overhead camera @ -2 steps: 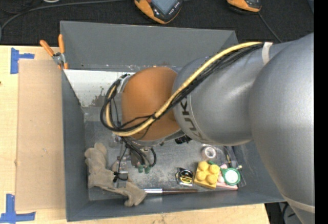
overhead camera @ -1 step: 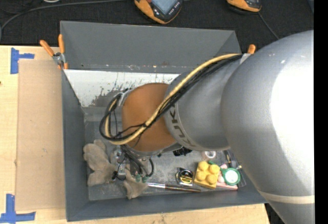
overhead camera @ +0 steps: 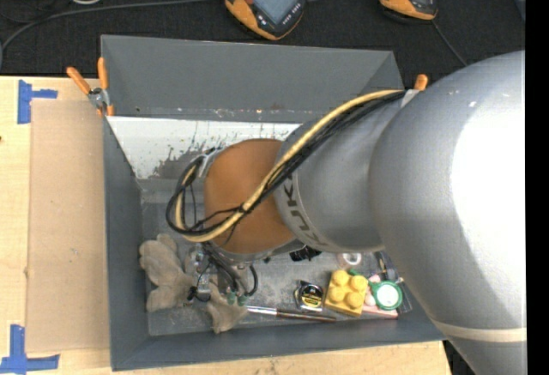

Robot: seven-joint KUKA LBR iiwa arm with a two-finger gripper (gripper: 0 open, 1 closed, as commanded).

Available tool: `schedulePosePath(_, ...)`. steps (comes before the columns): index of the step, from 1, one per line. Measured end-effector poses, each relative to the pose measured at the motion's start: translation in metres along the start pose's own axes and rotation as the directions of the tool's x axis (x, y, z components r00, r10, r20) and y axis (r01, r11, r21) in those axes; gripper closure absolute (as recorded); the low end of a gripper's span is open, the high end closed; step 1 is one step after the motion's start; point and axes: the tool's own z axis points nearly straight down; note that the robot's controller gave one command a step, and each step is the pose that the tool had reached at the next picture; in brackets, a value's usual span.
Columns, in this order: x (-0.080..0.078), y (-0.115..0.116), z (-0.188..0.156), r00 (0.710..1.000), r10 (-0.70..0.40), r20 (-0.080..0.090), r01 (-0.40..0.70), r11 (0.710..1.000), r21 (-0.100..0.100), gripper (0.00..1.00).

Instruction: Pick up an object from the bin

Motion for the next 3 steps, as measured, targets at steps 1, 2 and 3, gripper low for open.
schedulePosePath(1, 0.014, 0.002, -0.077, 1.0, -0.01, -0.006, 0.01, 1.0, 0.002, 1.0)
schedulePosePath(2, 0.006, -0.009, 0.013, 0.998, 0.068, 0.001, -0.068, 0.998, -0.002, 1.0)
schedulePosePath(3, 0.013, -0.014, -0.043, 1.0, 0.027, -0.002, -0.027, 1.0, 0.001, 1.0)
